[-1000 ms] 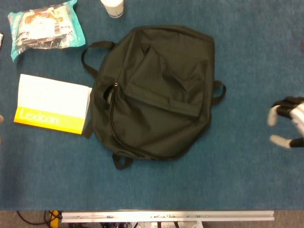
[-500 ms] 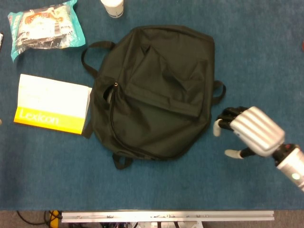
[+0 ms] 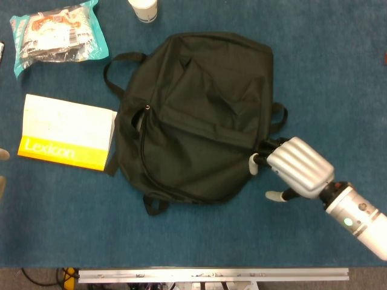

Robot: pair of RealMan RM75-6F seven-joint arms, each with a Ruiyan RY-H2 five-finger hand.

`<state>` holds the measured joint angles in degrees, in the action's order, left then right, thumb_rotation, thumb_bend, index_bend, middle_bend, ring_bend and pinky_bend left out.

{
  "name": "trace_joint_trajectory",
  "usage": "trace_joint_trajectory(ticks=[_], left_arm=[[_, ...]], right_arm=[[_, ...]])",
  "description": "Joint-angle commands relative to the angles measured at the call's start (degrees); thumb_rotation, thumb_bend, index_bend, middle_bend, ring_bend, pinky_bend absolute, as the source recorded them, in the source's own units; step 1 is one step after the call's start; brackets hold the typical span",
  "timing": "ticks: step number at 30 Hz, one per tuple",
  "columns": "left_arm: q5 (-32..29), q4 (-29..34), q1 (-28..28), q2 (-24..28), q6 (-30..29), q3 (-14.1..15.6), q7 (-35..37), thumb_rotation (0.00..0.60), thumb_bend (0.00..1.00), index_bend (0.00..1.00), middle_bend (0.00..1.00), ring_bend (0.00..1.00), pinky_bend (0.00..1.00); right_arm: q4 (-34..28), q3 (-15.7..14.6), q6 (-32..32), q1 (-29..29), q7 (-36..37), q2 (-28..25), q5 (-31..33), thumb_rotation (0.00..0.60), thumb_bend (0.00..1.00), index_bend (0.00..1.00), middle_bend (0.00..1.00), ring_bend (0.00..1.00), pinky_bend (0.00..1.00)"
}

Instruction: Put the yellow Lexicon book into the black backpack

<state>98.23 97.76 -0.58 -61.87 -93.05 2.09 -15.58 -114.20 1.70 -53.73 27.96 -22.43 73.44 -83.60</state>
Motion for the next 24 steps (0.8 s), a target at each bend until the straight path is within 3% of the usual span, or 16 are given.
trace_joint_trajectory(ticks=[1, 11, 24], left_arm=[[1.75, -0.78, 1.23, 0.33, 1.69, 0.64, 0.8, 0.6, 0.28, 0.38, 0.35, 0.27, 0.3], [6.41, -4.44, 8.25, -0.07, 10.16, 1.34, 5.25, 0.6, 0.28, 0.33, 0.33, 0.25, 0.28], [4.85, -16.92, 16.6, -8.87, 21.2, 0.47, 9.06, 0.6, 0.26, 0.26, 0.26, 0.24, 0.28]], right_arm=[[-0.74, 0.11, -1.69, -0.42, 0.7, -1.36, -0.34, 0.6, 0.0, 0.48, 0.45, 0.3, 0.46], [-3.35, 2.01, -6.94, -1.35, 2.61, -6.32, -0.93, 0.6, 0.0, 0.48, 0.45, 0.3, 0.46], [-4.53, 1.95, -8.24, -1.43, 2.88, -8.03, -0.21, 0.6, 0.0, 0.48, 0.45, 0.3, 0.46]])
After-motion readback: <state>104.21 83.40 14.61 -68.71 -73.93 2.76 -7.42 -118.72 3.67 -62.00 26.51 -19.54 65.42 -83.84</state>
